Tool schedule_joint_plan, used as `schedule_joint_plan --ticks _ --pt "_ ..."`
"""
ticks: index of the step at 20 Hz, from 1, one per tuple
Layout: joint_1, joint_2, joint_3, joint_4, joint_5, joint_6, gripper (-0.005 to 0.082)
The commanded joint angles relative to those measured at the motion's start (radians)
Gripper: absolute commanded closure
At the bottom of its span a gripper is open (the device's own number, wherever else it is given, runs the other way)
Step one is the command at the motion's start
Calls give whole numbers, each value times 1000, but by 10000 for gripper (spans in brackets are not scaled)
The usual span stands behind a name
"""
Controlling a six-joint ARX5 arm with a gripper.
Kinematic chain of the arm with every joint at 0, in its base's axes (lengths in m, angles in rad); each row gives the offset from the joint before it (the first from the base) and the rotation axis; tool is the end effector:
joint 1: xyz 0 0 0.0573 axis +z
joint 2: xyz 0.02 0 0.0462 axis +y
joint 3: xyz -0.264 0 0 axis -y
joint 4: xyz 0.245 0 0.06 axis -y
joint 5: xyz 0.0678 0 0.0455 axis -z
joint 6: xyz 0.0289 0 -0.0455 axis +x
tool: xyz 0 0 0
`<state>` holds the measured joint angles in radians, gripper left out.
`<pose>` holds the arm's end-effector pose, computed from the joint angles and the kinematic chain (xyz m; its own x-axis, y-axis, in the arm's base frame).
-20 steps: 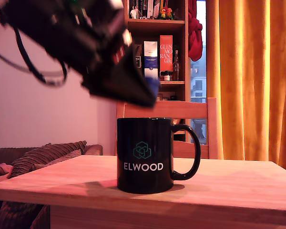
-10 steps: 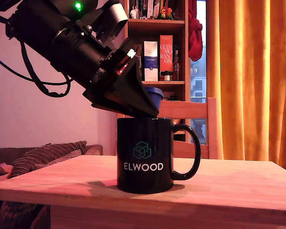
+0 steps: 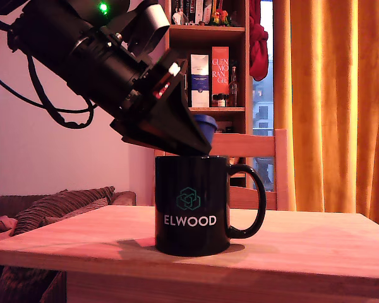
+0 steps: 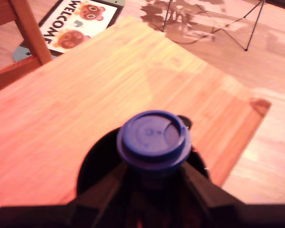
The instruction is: Pick up the coffee capsules on the table and drop them inside the coffee cup
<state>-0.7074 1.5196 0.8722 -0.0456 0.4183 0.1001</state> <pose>0.2284 -0.2108 0.2071 0.2703 -0.7656 -0.5838 0.8757 0.4475 -0.1813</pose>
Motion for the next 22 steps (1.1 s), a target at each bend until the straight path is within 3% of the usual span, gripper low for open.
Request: schedule_joint_plan --ticks 1,2,3,16,18,21,22 --pt "-6 6 -13 3 3 -6 228" --pt "-6 6 -13 -3 3 -24 165" --pt "-6 6 -13 -8 4 -24 160" --pt "-6 4 -13 -36 11 -23 175" --pt "-6 2 -13 -36 23 -21 303" --pt "-6 -15 -13 -39 47 -24 772" --pt "-6 -23 -13 -36 48 -27 779"
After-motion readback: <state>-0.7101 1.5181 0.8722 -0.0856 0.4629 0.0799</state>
